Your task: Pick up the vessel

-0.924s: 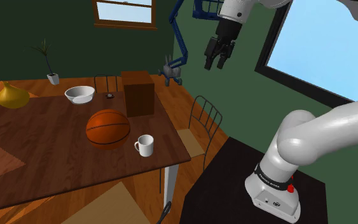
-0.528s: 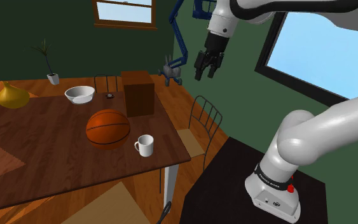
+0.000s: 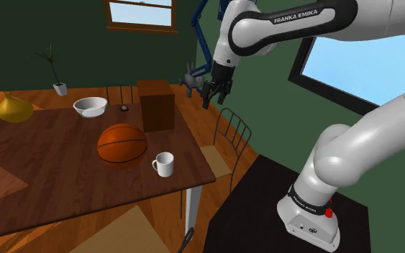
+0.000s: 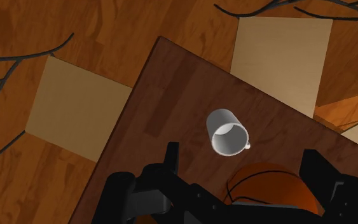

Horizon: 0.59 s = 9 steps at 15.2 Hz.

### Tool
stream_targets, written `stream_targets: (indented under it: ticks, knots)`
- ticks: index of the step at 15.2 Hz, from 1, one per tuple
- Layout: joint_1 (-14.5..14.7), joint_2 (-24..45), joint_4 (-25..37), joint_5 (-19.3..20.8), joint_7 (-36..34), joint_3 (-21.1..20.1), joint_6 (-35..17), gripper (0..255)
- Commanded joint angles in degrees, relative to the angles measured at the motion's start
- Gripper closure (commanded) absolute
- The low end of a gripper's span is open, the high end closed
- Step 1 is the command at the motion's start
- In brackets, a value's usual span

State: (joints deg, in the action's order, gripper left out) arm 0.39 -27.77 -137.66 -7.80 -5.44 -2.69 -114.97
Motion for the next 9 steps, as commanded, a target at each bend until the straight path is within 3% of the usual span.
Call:
stream_targets:
  ticks: [1, 9]
  knots:
    - [0.2, 3.7, -0.4, -0.1, -0.3, -0.7, -4.0, 0]
    - [0.5, 19.6, 1.5, 0.6, -1.4, -2.3, -17.1, 0]
